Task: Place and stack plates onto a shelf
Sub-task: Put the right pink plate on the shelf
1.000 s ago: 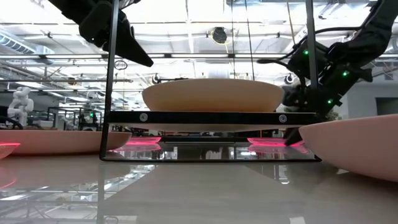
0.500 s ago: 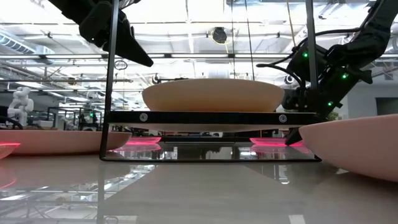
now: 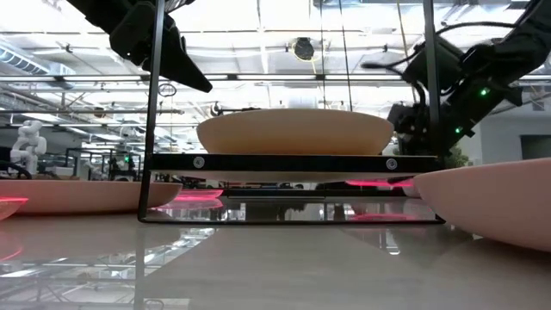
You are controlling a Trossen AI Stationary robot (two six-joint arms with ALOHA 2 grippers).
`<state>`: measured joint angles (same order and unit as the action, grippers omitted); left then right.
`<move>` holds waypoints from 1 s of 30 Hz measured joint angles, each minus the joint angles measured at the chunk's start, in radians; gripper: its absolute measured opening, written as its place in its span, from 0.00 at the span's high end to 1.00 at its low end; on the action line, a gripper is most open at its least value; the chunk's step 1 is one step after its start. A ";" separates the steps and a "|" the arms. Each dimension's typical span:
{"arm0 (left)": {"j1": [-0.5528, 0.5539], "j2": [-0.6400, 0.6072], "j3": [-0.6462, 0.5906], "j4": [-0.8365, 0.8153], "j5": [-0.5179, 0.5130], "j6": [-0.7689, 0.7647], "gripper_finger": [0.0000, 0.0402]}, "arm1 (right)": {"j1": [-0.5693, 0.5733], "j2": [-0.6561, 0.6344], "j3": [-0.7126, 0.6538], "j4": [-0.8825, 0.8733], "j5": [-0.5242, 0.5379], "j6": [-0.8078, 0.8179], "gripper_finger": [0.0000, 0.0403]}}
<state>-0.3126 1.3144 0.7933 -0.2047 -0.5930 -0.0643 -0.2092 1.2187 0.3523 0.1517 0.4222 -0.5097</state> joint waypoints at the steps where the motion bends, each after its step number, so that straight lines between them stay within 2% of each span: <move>1: 0.000 0.000 0.000 0.000 0.000 0.000 0.64 | 0.008 -0.013 0.001 0.001 0.000 0.000 1.00; 6: 0.000 0.000 0.000 0.000 0.000 0.000 0.64 | 0.059 -0.053 0.051 -0.058 0.006 0.010 1.00; 10: 0.000 0.000 0.000 0.000 0.000 0.000 0.64 | 0.104 -0.053 0.133 -0.179 0.080 0.035 1.00; 18: 0.000 0.000 0.000 0.000 0.000 -0.002 0.64 | 0.186 -0.053 0.281 -0.329 0.086 0.023 1.00; 30: 0.000 0.000 0.000 -0.002 0.001 -0.005 0.64 | 0.238 -0.053 0.454 -0.391 0.101 -0.106 1.00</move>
<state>-0.3126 1.3144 0.7933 -0.2062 -0.5922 -0.0689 0.0284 1.1652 0.8063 -0.2392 0.5228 -0.6156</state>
